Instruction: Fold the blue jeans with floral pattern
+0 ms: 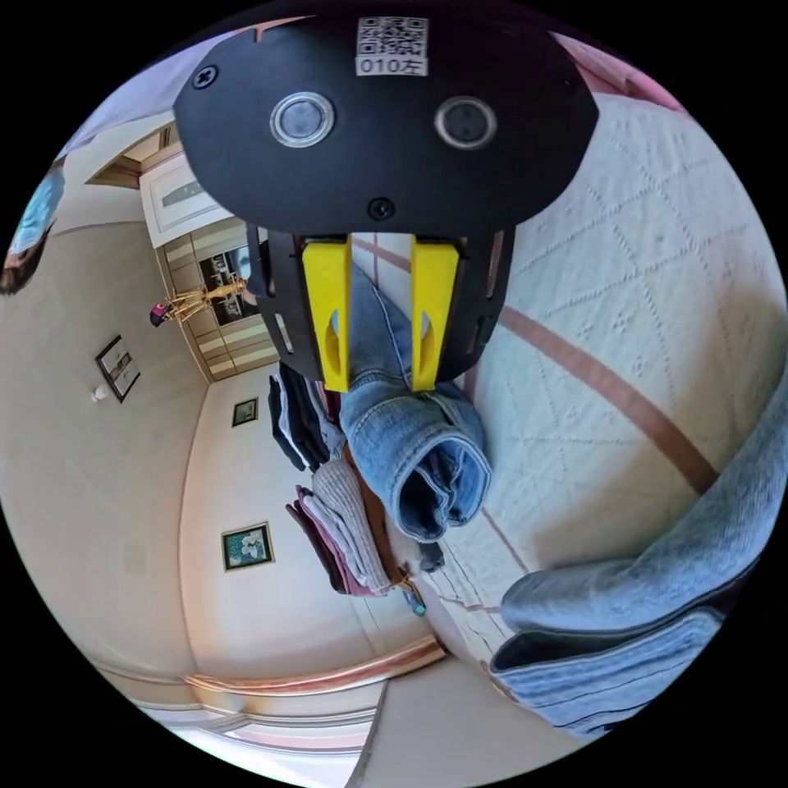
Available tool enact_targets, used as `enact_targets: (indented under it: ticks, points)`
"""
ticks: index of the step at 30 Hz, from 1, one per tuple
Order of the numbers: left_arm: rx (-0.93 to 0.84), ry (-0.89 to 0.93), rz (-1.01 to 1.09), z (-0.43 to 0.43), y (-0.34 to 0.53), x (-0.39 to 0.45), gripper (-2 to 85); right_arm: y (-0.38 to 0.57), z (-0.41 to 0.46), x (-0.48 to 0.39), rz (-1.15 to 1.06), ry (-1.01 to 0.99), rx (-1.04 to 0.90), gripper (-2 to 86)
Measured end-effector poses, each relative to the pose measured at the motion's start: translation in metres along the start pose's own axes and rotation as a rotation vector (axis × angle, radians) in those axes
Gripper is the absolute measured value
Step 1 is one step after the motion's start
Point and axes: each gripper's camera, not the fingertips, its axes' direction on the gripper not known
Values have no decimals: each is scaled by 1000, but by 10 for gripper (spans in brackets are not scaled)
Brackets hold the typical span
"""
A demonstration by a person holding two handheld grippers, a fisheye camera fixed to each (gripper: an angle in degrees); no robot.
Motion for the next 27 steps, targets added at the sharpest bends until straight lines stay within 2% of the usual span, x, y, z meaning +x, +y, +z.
enact_targets:
  ticks: [5, 8, 10, 13, 15, 17, 18, 19, 20, 22, 24, 27]
  points:
    - [-36, -55, 173, 7, -17, 38, 81, 5, 6, 3, 45, 5, -19, 36]
    - [-75, -87, 359, -5, -52, 77, 78, -3, 11, -3, 23, 57, -40, 34]
    - [-38, -87, 452, -14, -69, 99, 76, -11, 13, -5, 14, 90, -47, 34]
    - [34, -118, 467, -24, -93, 96, 75, -21, 16, -4, 13, 131, -36, 36]
    - [-4, -161, 426, -21, -115, 74, 75, -28, 23, 0, 14, 154, -48, 38]
    - [-111, -219, 341, -4, -133, 46, 77, -41, 38, 9, 11, 194, -91, 43]
    - [-265, -178, 281, 13, -143, 30, 80, -45, 42, 12, 9, 210, -102, 45]
    - [-345, -162, 269, 19, -142, 29, 84, -55, 51, 19, 2, 246, -129, 50]
    - [-347, -194, 291, 18, -136, 34, 84, -67, 60, 28, -1, 287, -155, 56]
    - [-366, -378, 382, 18, -103, 62, 80, -88, 73, 45, 6, 337, -182, 66]
    - [-415, -440, 433, 26, -71, 78, 73, -114, 86, 67, 37, 357, -202, 71]
    - [-437, -531, 670, 52, -10, 123, 58, -160, 104, 103, 86, 379, -162, 74]
